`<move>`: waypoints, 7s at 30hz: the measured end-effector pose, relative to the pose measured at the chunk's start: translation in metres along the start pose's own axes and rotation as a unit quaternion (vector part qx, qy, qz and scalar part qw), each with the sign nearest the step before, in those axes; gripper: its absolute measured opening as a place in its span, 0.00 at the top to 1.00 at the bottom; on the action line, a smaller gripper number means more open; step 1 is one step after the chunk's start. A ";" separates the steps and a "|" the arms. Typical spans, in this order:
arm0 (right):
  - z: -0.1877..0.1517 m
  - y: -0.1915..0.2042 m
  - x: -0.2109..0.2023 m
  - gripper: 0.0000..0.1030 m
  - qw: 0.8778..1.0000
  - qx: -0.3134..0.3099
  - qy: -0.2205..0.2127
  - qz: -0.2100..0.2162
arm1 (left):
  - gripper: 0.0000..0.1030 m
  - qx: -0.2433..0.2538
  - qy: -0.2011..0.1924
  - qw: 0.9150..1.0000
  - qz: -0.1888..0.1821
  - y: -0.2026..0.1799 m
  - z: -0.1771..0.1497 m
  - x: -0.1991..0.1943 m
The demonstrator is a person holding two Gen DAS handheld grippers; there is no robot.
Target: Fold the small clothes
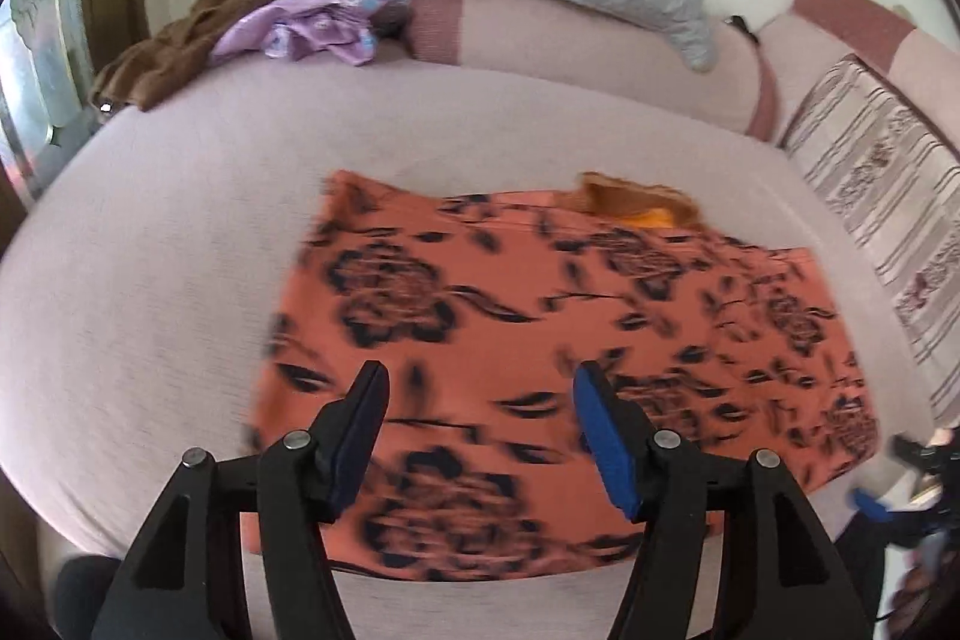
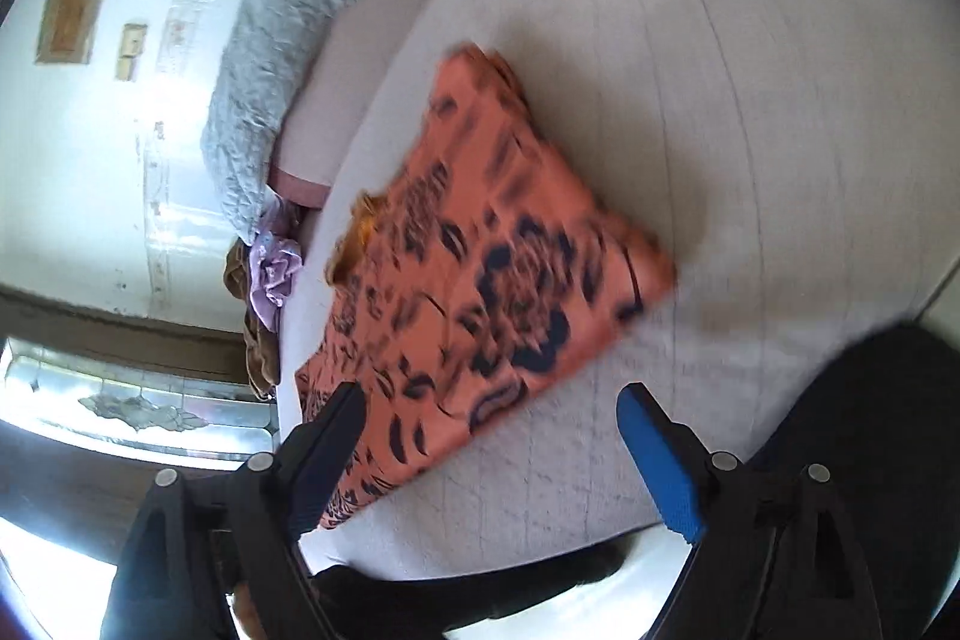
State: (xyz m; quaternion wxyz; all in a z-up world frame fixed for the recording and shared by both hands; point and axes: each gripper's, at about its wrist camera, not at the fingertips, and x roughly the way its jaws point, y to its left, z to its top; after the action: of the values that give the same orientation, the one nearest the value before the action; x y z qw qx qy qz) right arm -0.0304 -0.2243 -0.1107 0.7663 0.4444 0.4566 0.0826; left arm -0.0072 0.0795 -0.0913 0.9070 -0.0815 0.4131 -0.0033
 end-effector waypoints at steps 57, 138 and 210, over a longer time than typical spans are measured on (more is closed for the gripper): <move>0.094 0.105 0.047 0.37 0.975 -0.216 -0.015 -0.044 | 0.30 0.071 0.081 0.994 -0.036 -0.080 -0.022 0.056; 0.179 0.086 0.118 0.33 0.951 -0.227 0.008 -0.209 | 0.46 -0.075 0.088 0.993 0.016 0.126 0.094 0.121; 0.045 -0.011 0.032 0.35 0.997 0.039 -0.059 -0.009 | 0.38 0.072 0.089 0.993 0.033 -0.057 0.000 0.073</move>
State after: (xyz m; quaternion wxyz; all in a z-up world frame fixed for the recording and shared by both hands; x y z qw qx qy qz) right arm 0.0197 -0.2415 -0.1305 0.7744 0.4742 0.4178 0.0315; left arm 0.0444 0.0176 -0.1372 0.8699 -0.0020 0.4931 -0.0099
